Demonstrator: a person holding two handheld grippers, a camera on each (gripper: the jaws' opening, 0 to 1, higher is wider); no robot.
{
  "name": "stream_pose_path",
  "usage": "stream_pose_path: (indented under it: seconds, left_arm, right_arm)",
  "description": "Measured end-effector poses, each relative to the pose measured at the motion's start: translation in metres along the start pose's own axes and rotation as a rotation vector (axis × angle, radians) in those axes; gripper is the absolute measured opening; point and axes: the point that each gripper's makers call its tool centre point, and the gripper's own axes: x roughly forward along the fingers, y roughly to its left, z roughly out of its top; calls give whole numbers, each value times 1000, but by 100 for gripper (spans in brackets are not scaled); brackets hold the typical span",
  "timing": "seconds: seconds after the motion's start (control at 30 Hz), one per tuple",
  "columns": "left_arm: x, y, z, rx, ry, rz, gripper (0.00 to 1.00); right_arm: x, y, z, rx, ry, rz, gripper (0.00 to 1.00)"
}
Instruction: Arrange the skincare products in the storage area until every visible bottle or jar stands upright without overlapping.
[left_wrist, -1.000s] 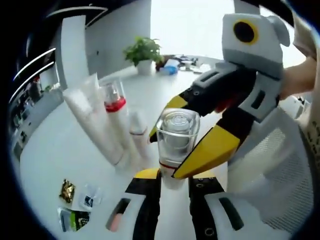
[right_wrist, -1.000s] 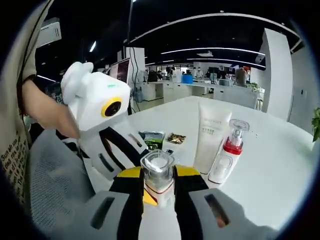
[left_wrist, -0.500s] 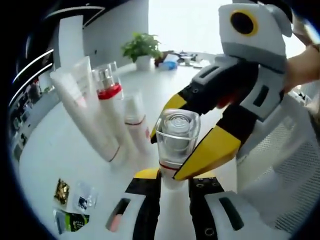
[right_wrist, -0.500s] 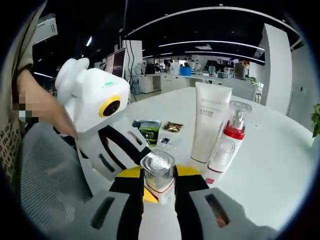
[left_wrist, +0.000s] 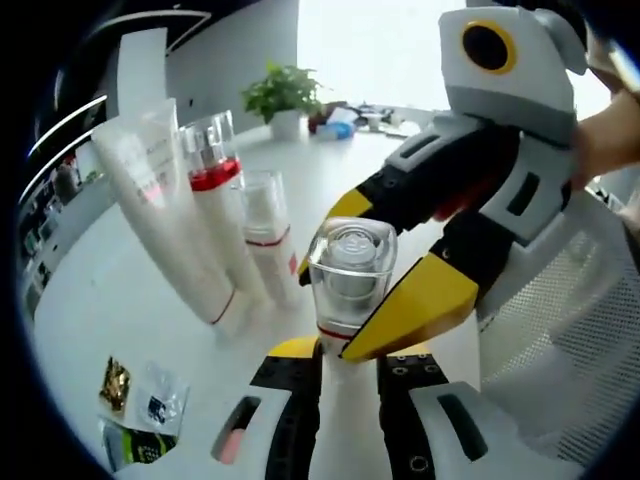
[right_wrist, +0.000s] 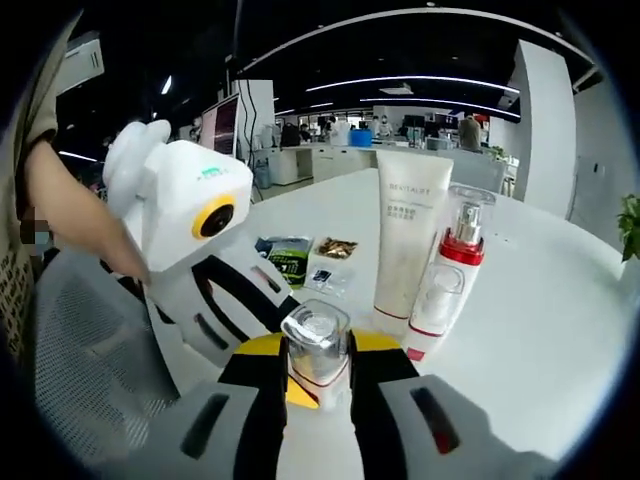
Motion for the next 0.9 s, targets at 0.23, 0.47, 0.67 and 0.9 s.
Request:
stream_pose_path:
  seconds: [0.23,0.47,0.67,0.9]
  left_arm:
    - [3,1,1,33,4,-11,17]
    - [4,2,2,35,0,-19,17]
    - [5,7,3,52,-5,-48,17]
    - [9,20,6,63,-9,-57,17]
  right_arm:
    - [1,-3,2,20,-17,-11,27]
    - [2,-5,2,31,-18,-19,30]
    - [-3,-11,1,51,-28,-44,33]
    - [-11,-18,-4,72,-30,-67,37]
